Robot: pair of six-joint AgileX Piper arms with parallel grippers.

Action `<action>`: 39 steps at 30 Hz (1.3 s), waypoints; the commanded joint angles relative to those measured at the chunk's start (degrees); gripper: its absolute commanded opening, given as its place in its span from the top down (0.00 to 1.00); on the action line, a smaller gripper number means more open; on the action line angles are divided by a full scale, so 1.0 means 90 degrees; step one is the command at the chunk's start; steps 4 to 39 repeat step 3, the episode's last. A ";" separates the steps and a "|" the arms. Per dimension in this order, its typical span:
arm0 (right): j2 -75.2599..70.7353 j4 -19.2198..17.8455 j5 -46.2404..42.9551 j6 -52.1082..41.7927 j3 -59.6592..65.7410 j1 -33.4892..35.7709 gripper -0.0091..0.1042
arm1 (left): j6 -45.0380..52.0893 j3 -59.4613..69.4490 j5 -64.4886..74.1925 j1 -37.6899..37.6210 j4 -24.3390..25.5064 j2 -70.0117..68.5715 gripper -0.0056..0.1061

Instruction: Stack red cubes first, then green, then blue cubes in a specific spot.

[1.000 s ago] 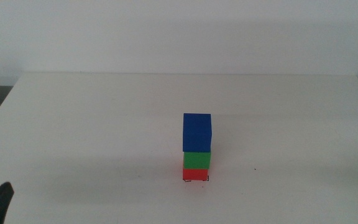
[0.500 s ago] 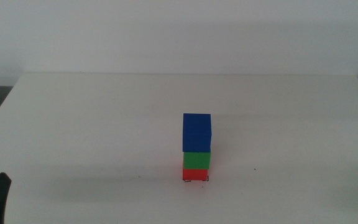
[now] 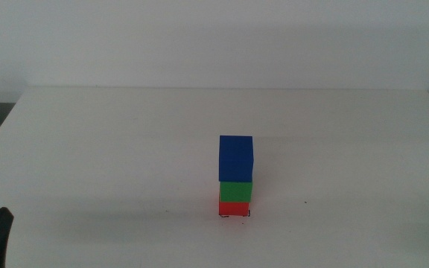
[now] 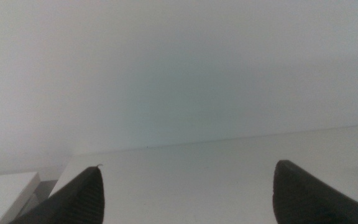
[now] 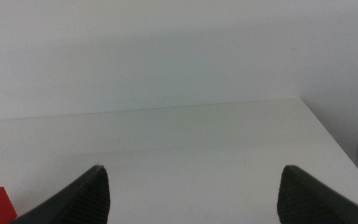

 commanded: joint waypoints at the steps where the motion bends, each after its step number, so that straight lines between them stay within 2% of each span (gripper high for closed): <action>1: -0.0031 -0.0080 -0.0042 -0.0026 0.0016 -0.0057 0.10 | -0.0022 0.0000 -0.0094 0.0000 0.0037 -0.0020 0.14; 39: -0.0031 -0.0080 -0.0042 -0.0026 0.0016 -0.0057 0.10 | -0.0022 0.0000 -0.0094 0.0000 0.0037 -0.0020 0.14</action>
